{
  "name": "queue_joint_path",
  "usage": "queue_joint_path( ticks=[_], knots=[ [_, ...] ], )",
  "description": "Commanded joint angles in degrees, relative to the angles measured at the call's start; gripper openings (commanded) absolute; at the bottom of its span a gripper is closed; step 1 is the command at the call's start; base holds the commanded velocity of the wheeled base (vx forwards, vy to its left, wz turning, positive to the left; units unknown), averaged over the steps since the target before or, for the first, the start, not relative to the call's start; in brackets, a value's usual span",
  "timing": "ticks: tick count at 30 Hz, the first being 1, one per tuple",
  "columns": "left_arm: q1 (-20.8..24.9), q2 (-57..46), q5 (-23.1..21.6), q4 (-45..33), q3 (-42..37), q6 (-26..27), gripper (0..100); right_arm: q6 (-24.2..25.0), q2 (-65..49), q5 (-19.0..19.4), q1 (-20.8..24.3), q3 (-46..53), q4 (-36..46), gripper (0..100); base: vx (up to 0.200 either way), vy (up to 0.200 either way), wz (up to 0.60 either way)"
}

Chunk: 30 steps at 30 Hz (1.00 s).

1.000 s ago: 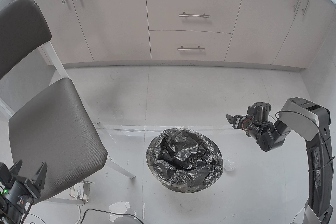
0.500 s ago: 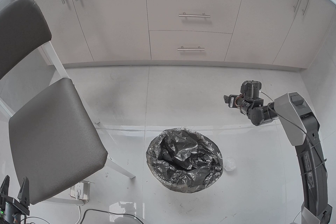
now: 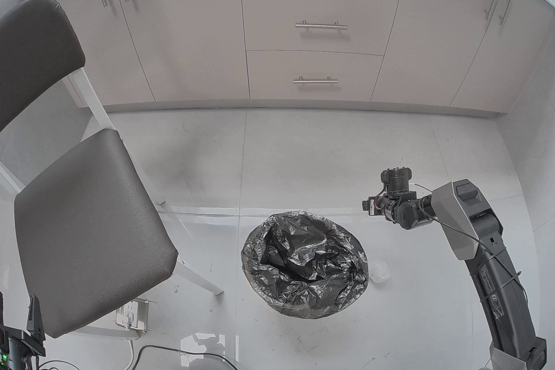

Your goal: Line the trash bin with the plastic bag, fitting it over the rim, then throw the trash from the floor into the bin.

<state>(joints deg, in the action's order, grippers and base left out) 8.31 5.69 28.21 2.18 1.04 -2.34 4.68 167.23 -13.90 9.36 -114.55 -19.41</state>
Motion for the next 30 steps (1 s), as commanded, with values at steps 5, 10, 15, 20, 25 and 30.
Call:
queue_joint_path(
  ticks=[5,10,15,20,25,30],
  knots=[
    [-4.89,-0.24,-0.17,0.02,-0.68,3.31,100,0.06,3.54,-0.08,0.13,-0.04,1.39,100,0.000,0.000,0.00],
    [-5.15,-0.07,-0.17,0.02,-0.68,5.86,100,-0.02,3.98,-0.08,0.57,-0.04,2.36,100,0.000,0.000,0.00],
    [-3.30,0.37,-7.29,0.19,-0.68,8.84,100,-1.61,4.33,0.01,0.75,-0.04,4.03,100,0.000,0.000,0.00],
    [-3.30,0.55,-10.72,1.42,-0.68,8.76,100,-2.57,5.47,0.01,0.75,-0.04,4.82,100,0.000,0.000,0.00],
    [-6.56,1.34,-10.72,1.16,-0.68,9.64,100,-3.54,8.37,0.01,0.75,-0.04,8.68,100,0.000,0.000,0.00],
    [-9.63,2.74,-10.72,0.89,-0.60,11.74,100,-3.45,10.39,0.01,1.18,-0.04,13.78,100,0.000,0.000,0.00]
  ],
)
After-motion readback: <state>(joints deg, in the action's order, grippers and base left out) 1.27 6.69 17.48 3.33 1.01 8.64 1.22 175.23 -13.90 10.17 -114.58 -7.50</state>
